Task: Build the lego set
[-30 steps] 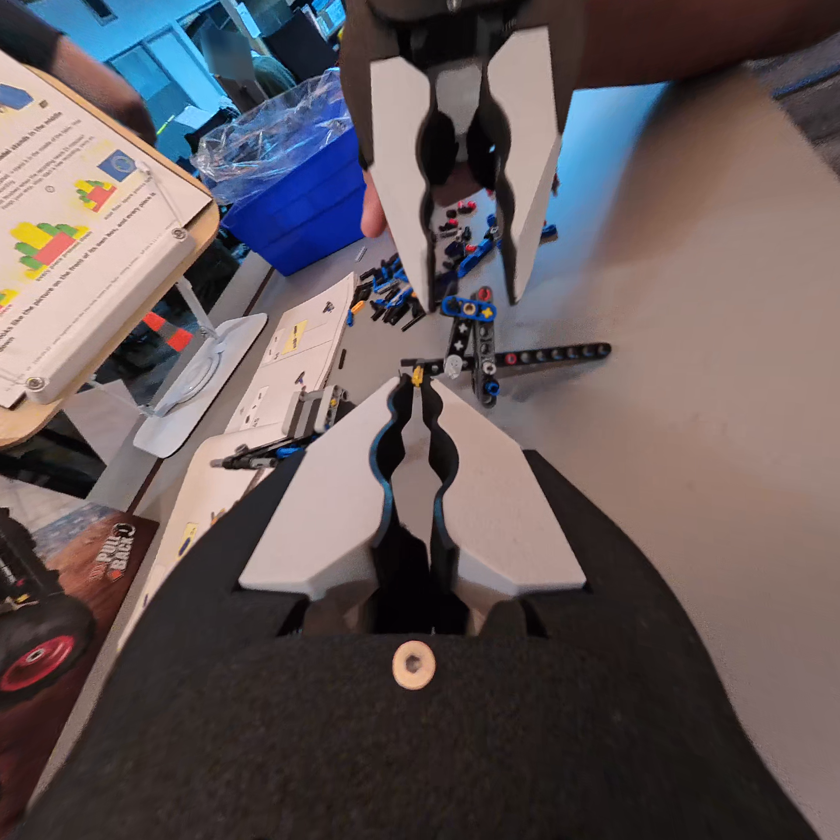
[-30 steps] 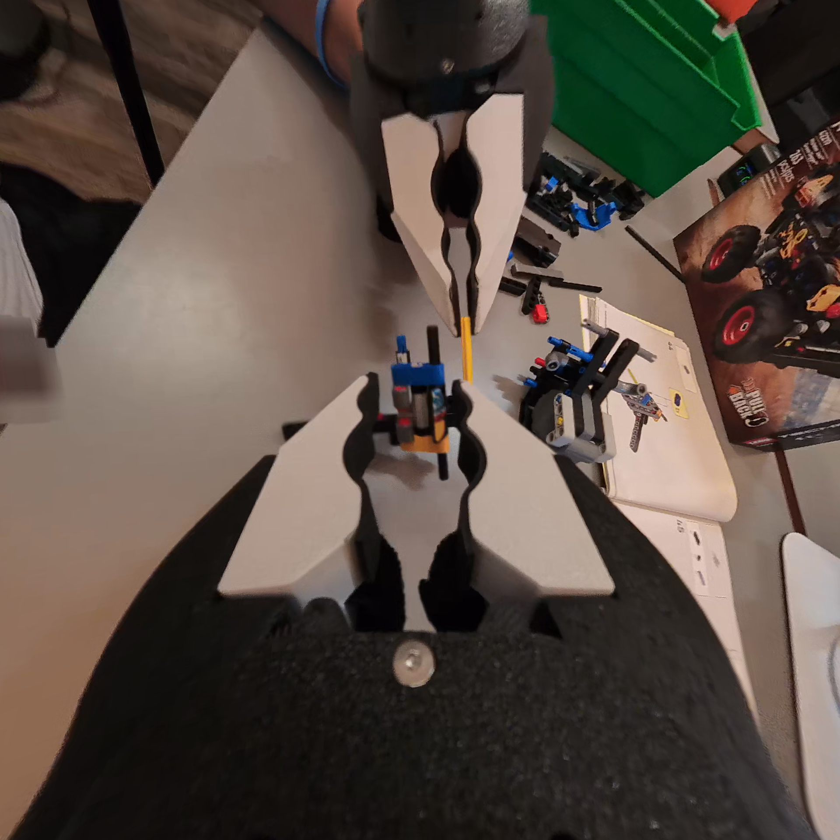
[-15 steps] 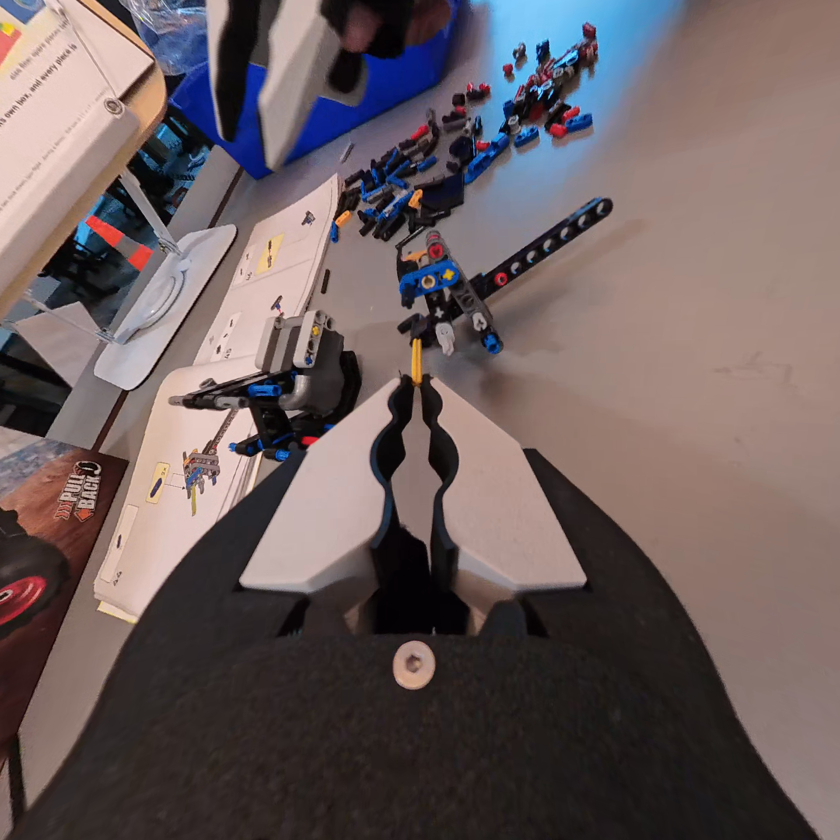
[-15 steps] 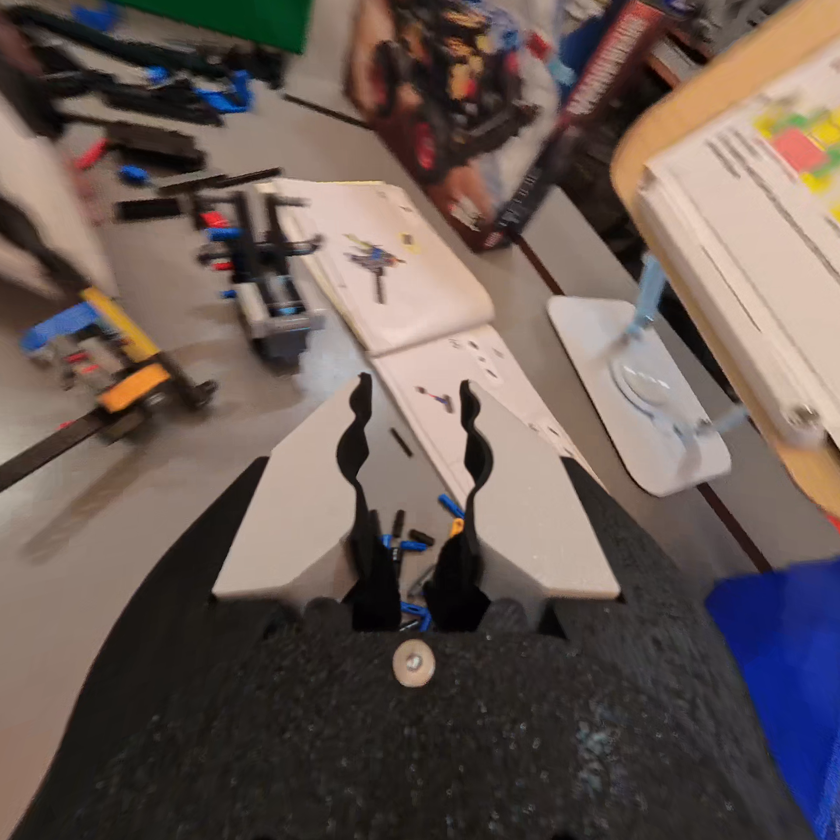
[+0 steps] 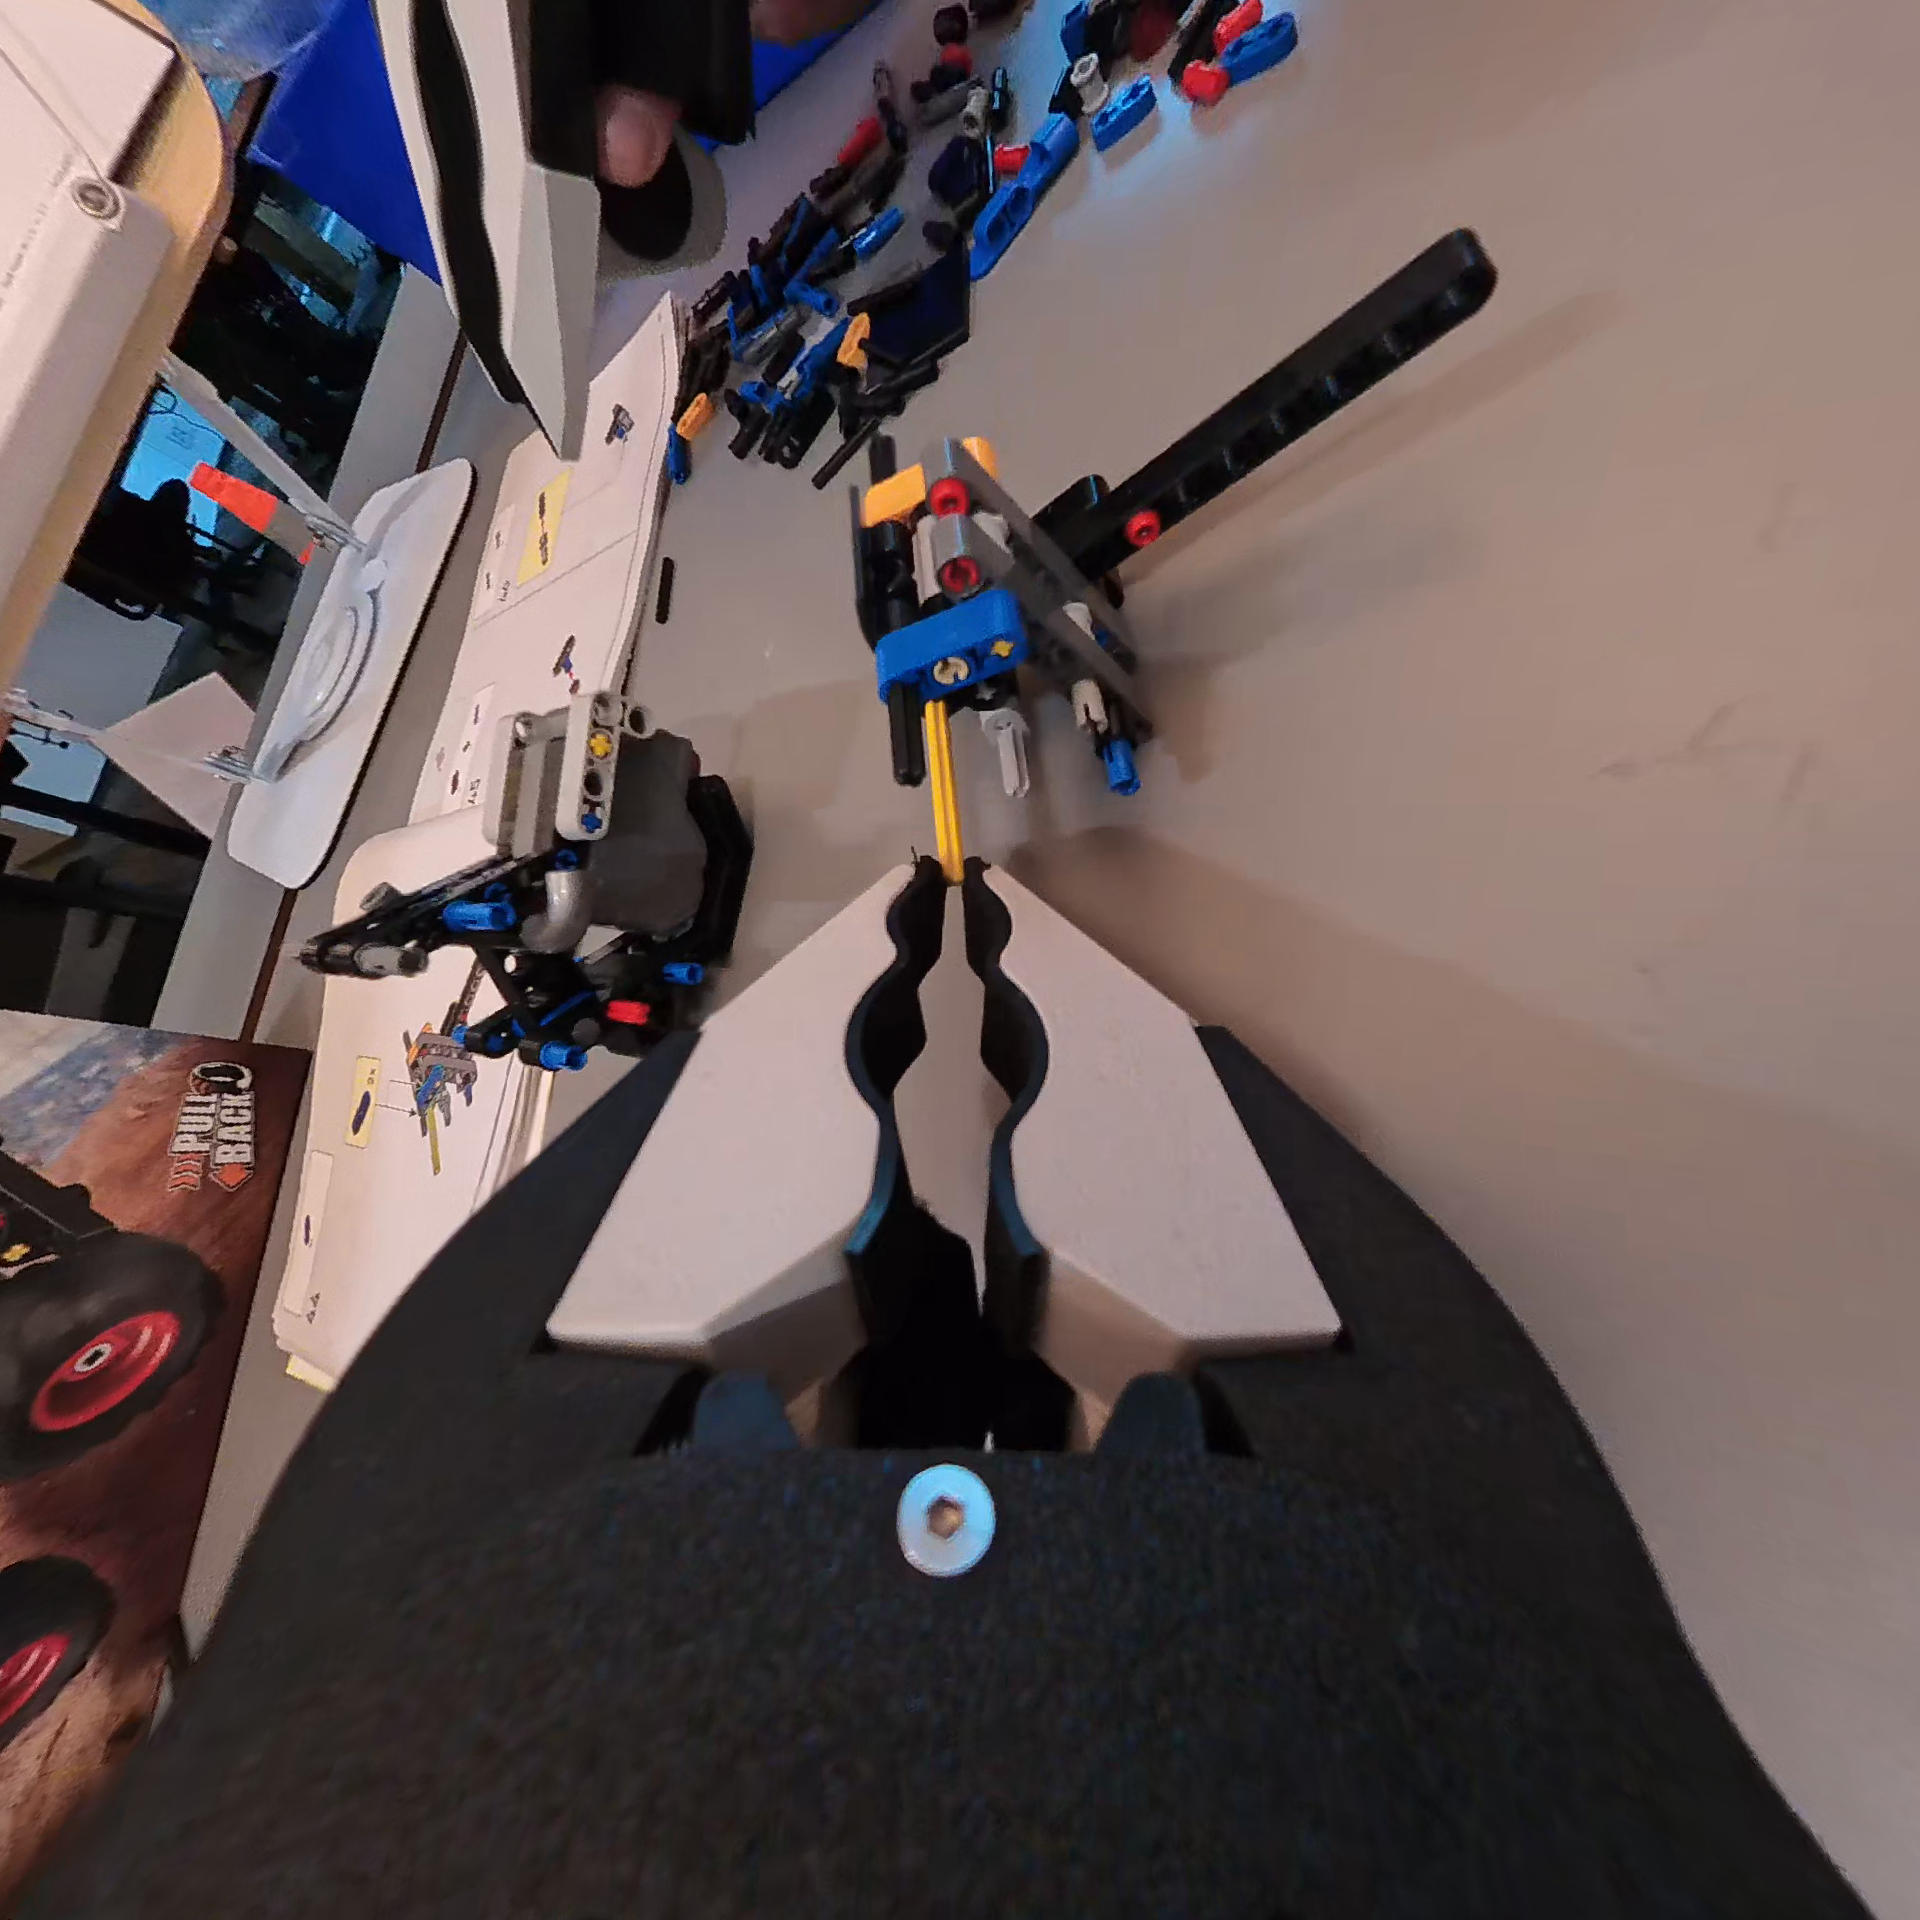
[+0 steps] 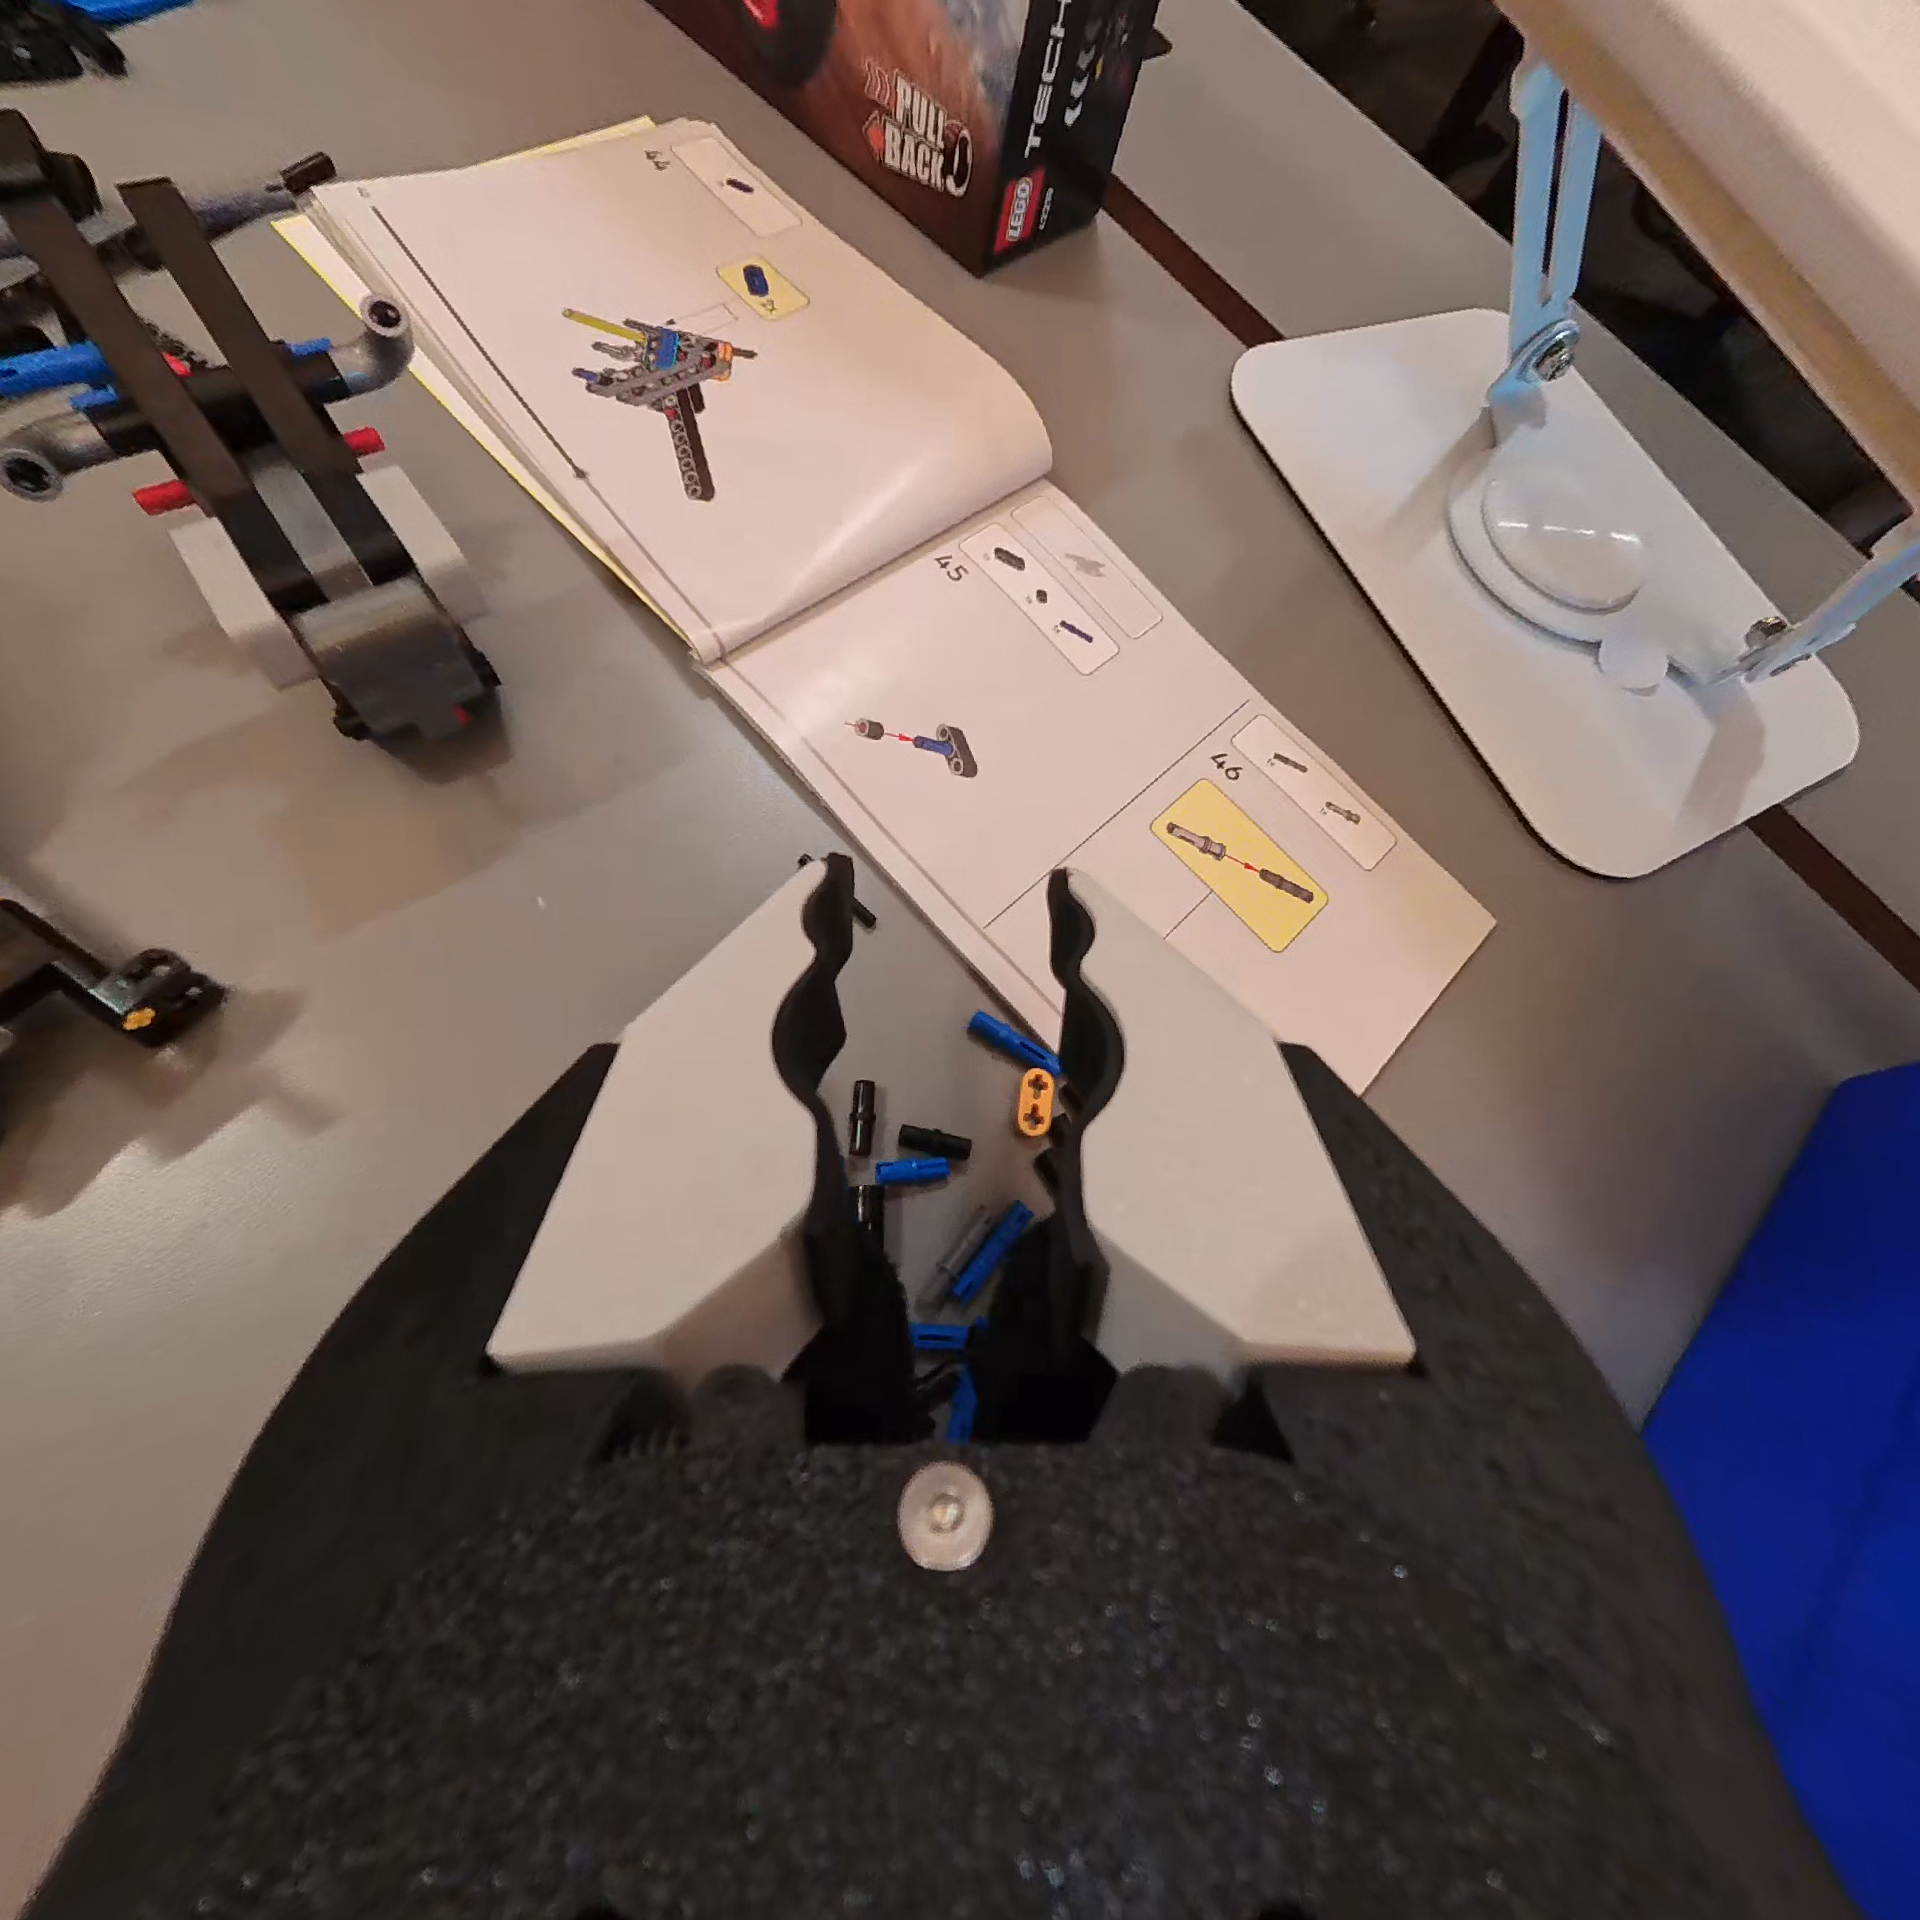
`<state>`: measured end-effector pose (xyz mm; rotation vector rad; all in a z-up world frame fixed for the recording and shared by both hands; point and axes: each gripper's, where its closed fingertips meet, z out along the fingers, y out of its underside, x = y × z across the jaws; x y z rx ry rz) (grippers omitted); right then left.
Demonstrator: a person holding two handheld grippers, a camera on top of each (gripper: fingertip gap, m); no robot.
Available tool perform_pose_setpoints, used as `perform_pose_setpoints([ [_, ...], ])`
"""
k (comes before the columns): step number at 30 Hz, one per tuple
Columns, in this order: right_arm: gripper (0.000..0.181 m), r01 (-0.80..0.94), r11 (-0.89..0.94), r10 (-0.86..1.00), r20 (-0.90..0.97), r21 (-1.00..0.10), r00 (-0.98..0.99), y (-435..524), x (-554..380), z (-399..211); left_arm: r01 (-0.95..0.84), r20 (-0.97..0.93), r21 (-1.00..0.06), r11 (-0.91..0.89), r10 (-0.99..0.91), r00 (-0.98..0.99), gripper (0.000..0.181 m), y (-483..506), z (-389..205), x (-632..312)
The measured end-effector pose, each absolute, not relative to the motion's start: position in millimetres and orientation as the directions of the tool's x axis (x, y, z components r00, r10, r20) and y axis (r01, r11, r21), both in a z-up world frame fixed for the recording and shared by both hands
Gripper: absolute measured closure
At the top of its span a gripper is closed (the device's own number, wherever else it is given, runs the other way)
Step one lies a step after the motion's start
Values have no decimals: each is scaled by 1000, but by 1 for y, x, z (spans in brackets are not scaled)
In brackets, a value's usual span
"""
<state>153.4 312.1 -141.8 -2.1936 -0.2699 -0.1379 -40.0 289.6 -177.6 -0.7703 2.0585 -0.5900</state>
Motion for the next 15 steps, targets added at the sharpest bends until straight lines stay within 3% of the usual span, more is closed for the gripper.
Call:
perform_pose_setpoints([
  [10, 148, 254, -558, 133, 217, -790, 967, 312, 155, -135, -507, -407, -717, 479, -878, -254, 180, 325, -165, -40],
  [15, 148, 259, -566, 142, 217, -783, 966, 312, 154, -139, -550, -497, -649, 526, -840, -217, 180, 329, -169, -45],
])
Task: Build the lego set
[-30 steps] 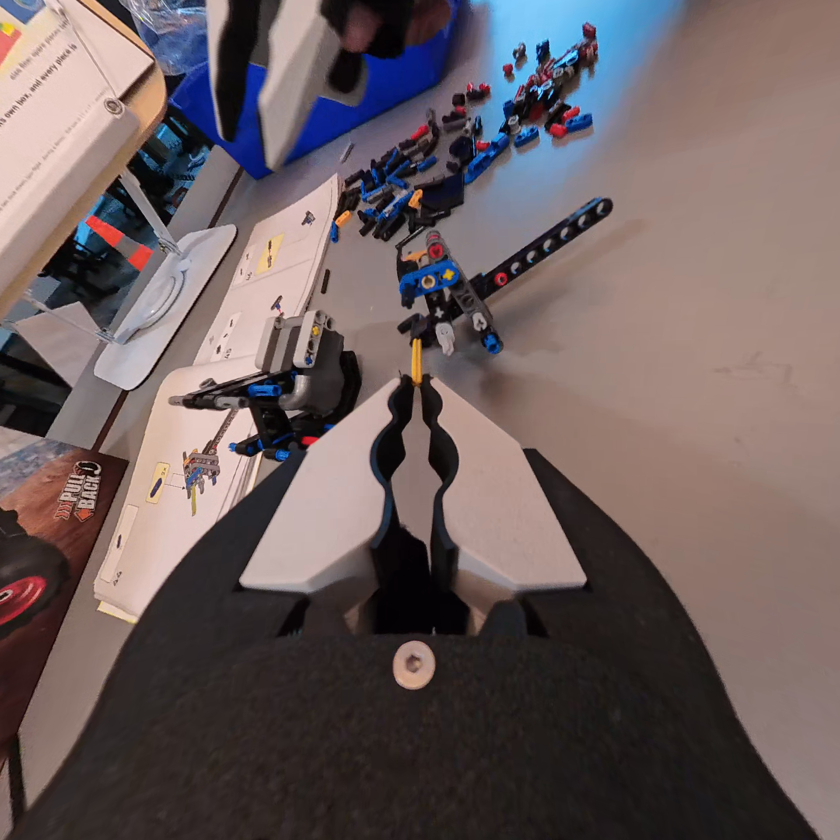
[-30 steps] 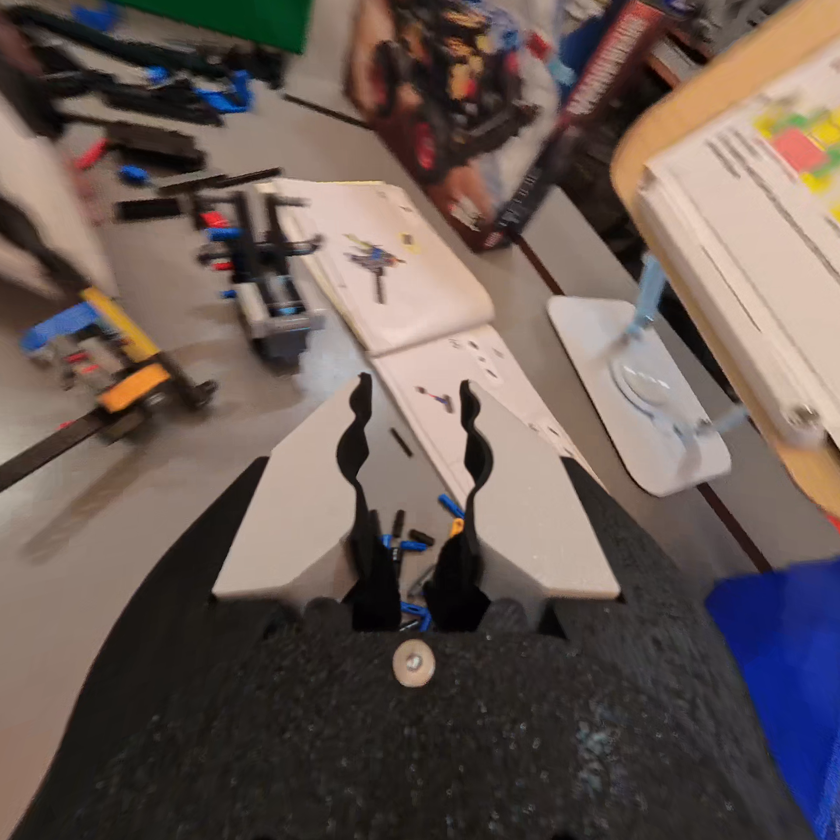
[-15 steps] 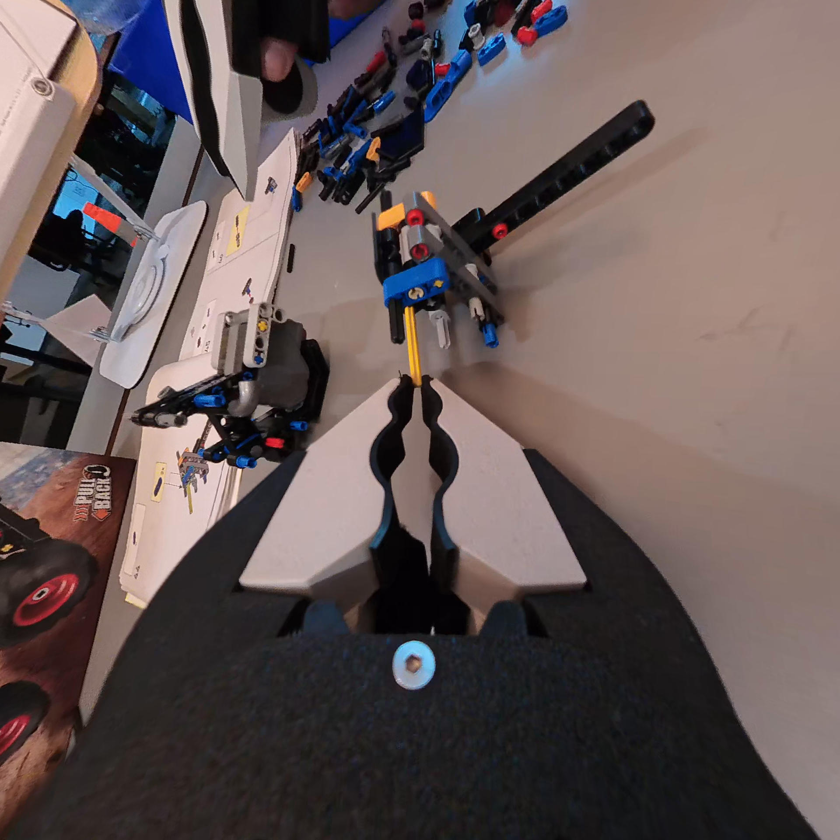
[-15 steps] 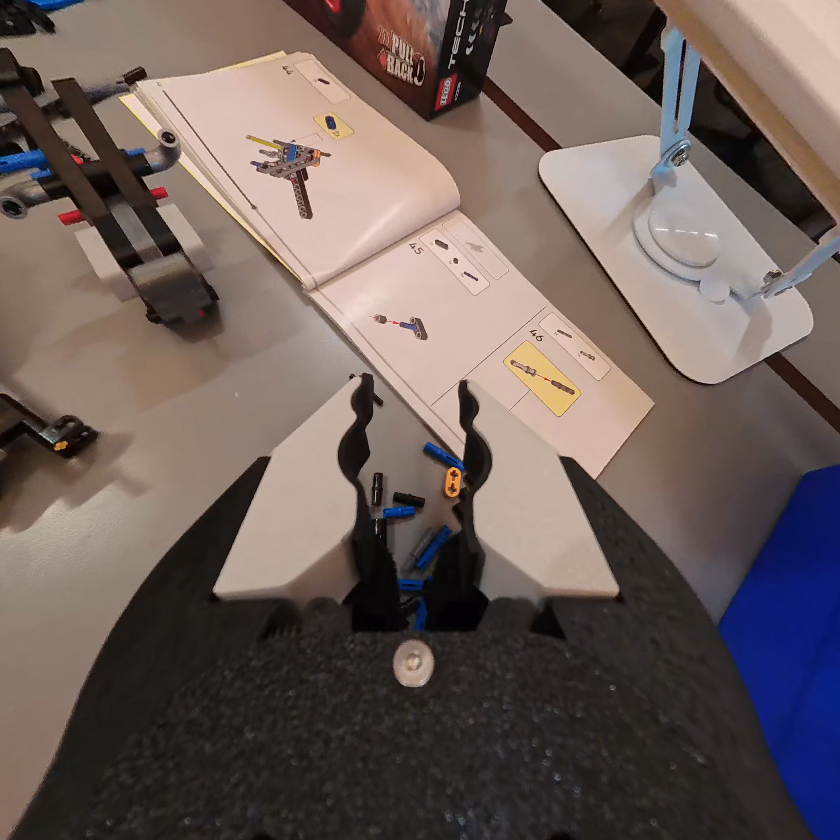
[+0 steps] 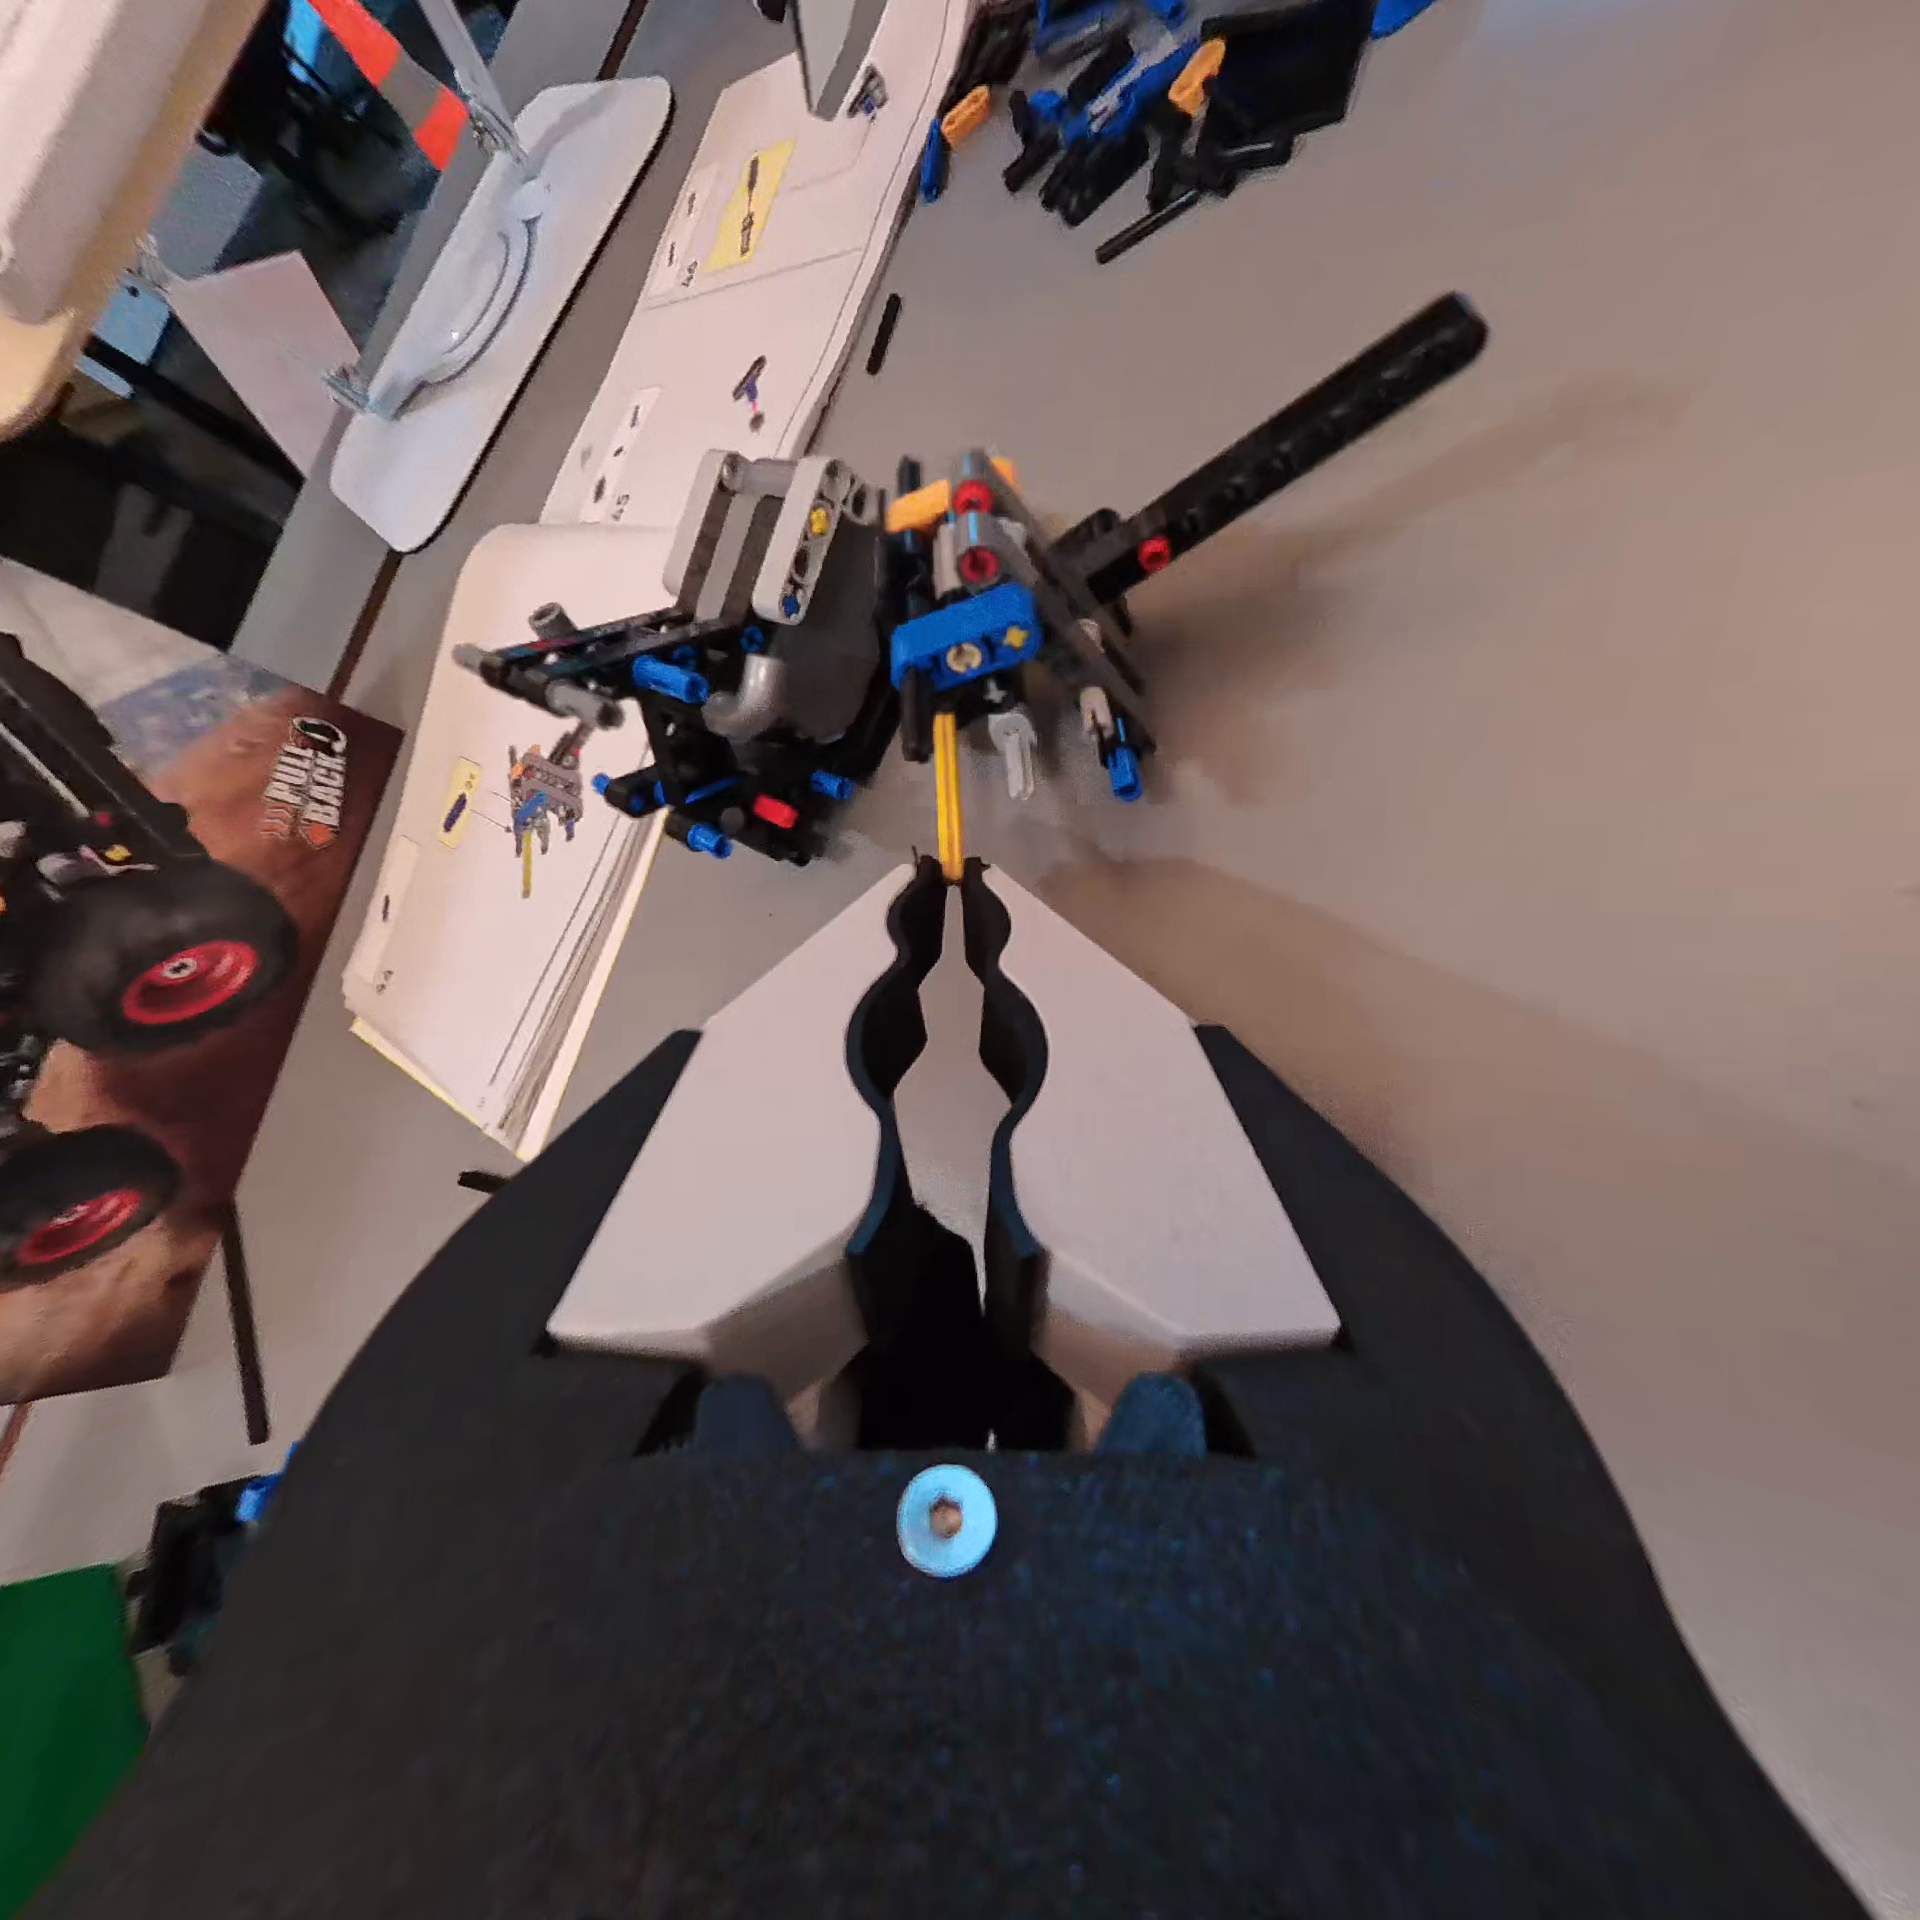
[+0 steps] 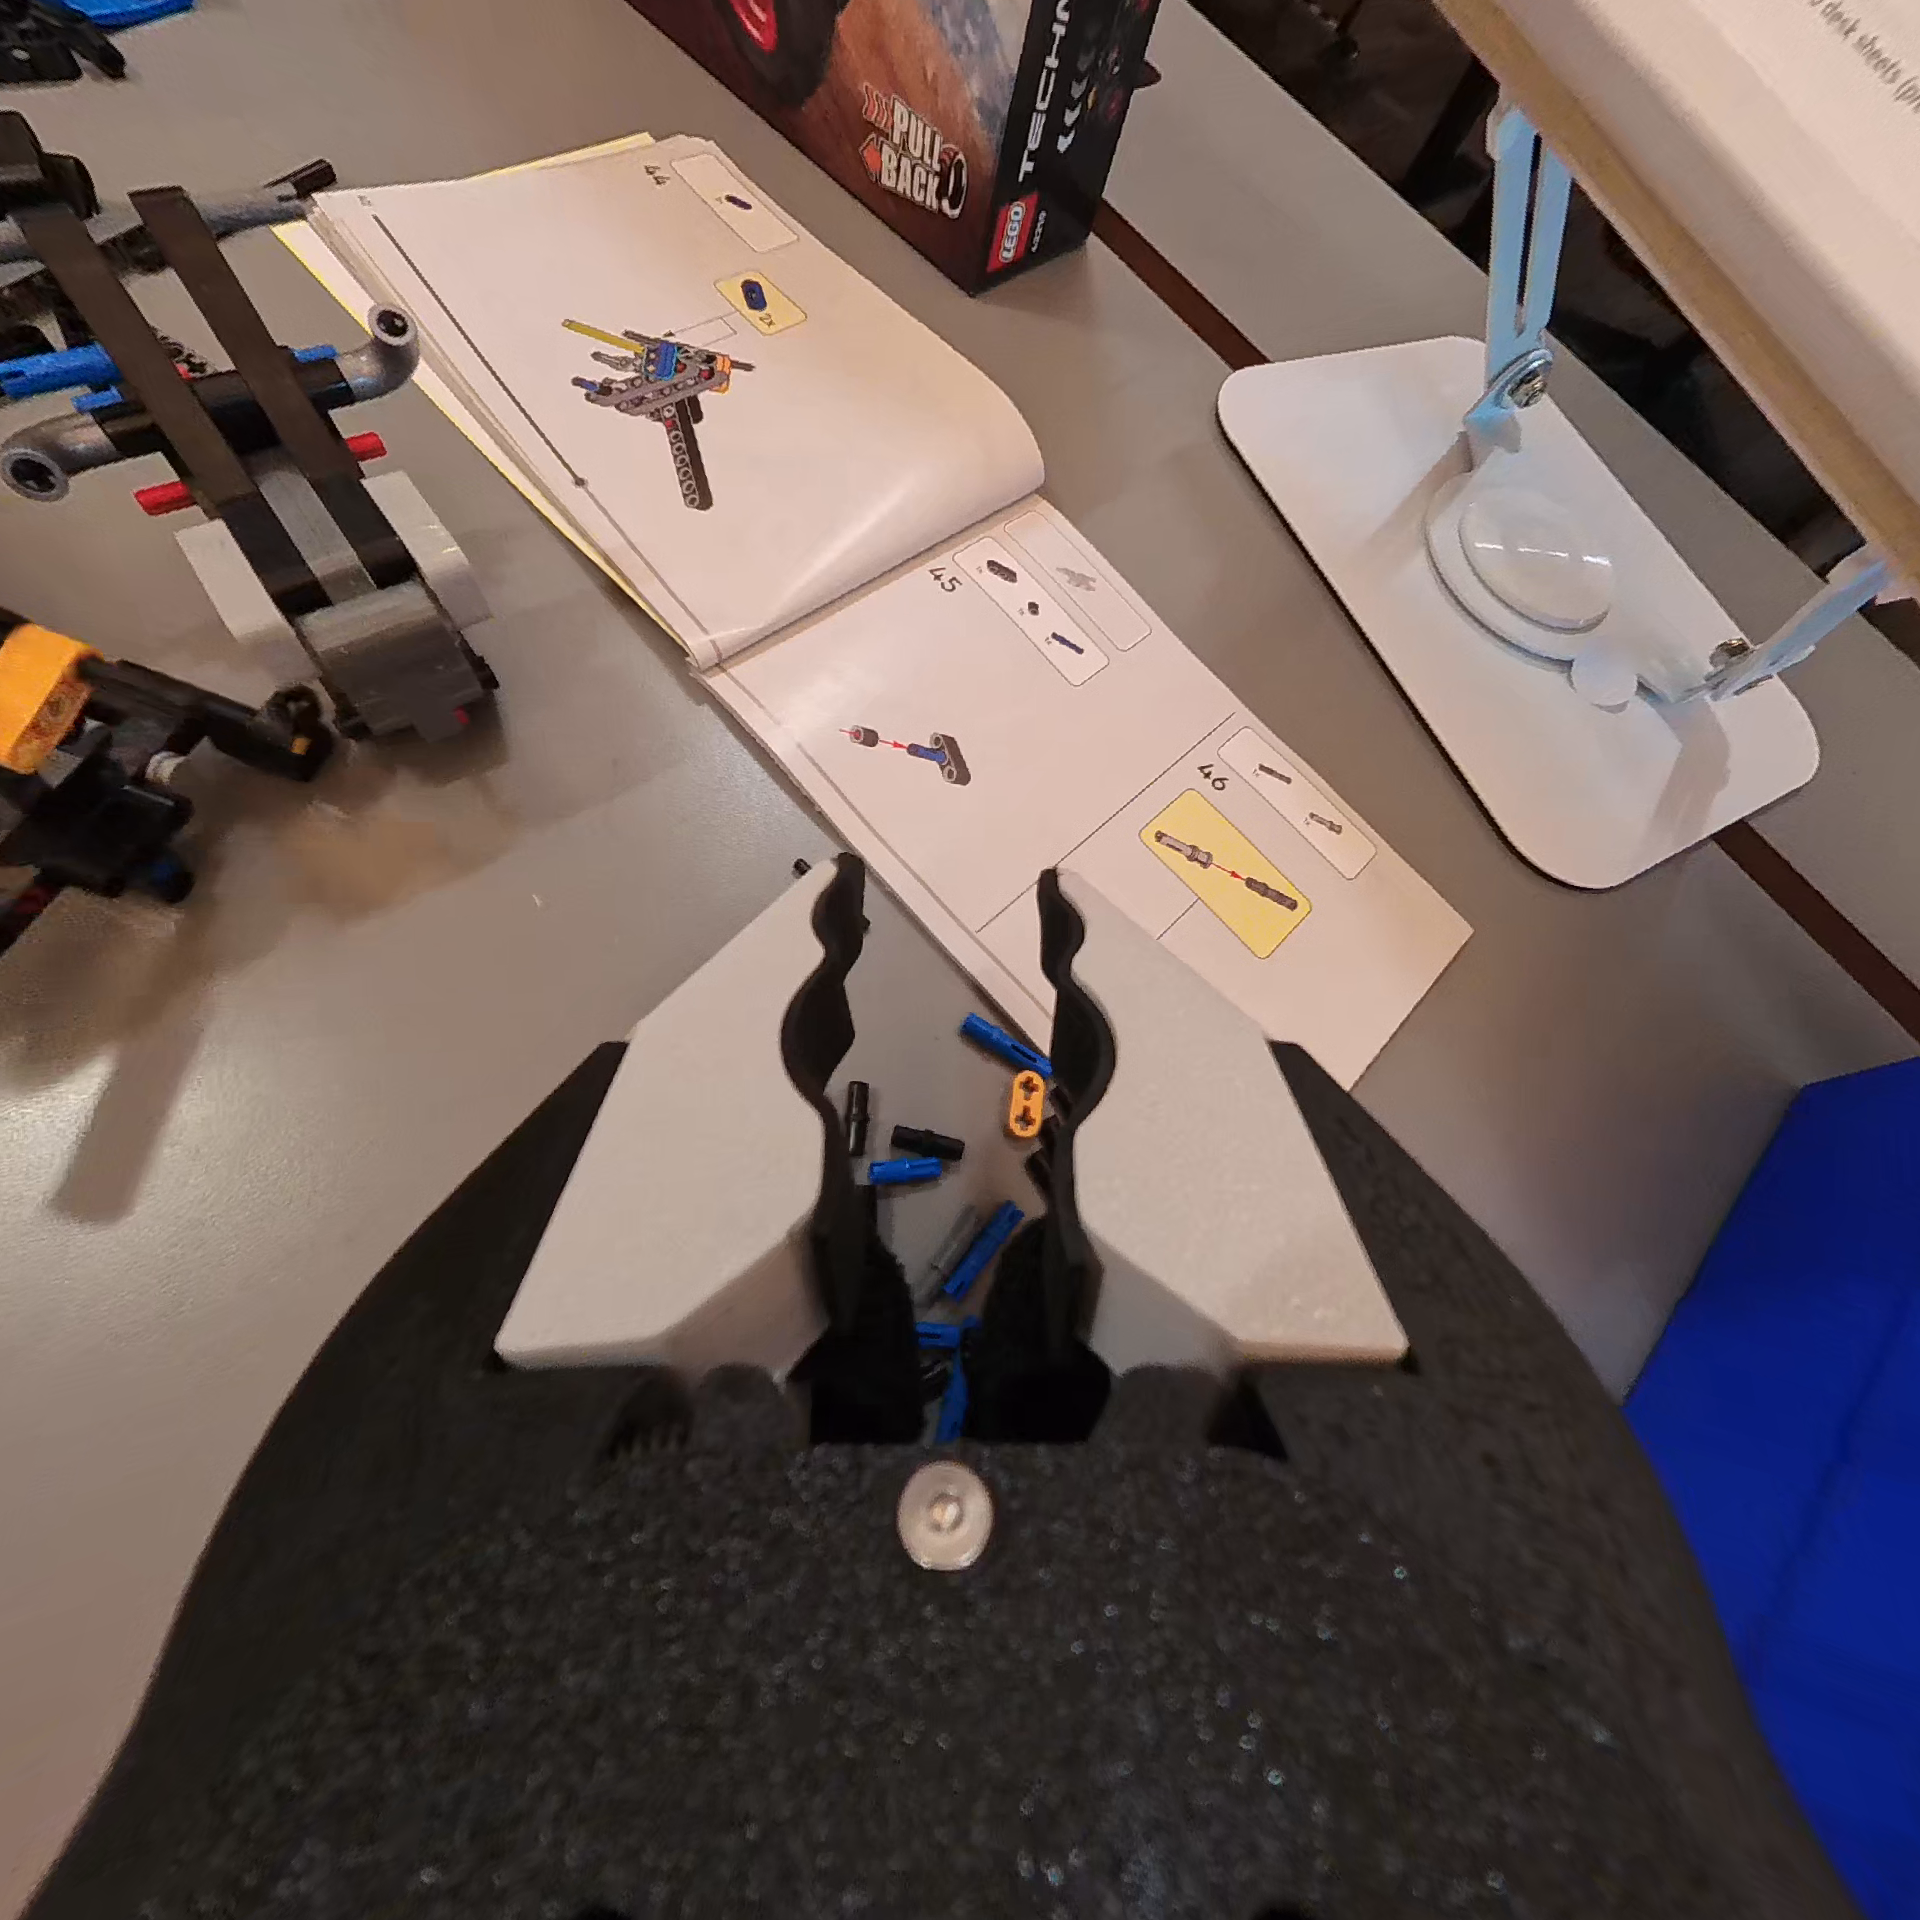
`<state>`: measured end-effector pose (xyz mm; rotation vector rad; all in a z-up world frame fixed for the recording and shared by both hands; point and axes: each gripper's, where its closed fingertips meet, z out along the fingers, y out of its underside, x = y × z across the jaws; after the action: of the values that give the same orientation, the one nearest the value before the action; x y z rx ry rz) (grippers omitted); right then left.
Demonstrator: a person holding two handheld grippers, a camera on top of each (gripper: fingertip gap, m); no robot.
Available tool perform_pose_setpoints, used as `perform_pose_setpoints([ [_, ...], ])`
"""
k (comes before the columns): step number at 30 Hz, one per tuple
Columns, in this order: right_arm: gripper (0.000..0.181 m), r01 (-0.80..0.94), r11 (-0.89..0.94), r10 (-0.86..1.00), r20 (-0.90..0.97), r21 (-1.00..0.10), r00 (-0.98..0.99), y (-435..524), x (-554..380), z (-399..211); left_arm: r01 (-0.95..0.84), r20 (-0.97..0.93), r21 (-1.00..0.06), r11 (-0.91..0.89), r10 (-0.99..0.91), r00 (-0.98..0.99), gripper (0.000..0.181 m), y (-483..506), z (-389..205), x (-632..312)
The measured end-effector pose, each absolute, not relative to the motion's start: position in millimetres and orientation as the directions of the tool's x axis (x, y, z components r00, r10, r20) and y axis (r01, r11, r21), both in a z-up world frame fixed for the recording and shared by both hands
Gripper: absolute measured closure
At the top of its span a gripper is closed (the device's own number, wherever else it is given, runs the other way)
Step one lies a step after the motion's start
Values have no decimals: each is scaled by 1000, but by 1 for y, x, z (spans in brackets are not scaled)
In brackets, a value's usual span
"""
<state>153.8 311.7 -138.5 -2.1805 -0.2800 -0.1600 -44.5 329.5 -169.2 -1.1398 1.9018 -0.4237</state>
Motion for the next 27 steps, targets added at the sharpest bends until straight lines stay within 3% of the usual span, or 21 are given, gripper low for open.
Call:
perform_pose_setpoints([
  [14, 148, 232, -549, 162, 170, -803, 972, 311, 147, -133, -552, -505, -628, 549, -827, -248, 179, 321, -177, -44],
  [20, 148, 173, -551, 160, 101, -816, 982, 312, 149, -136, -533, -447, -643, 550, -835, -322, 158, 303, -171, -49],
  [27, 148, 181, -544, 181, 96, -820, 979, 312, 143, -134, -524, -333, -674, 521, -847, -414, 148, 297, -157, -58],
])
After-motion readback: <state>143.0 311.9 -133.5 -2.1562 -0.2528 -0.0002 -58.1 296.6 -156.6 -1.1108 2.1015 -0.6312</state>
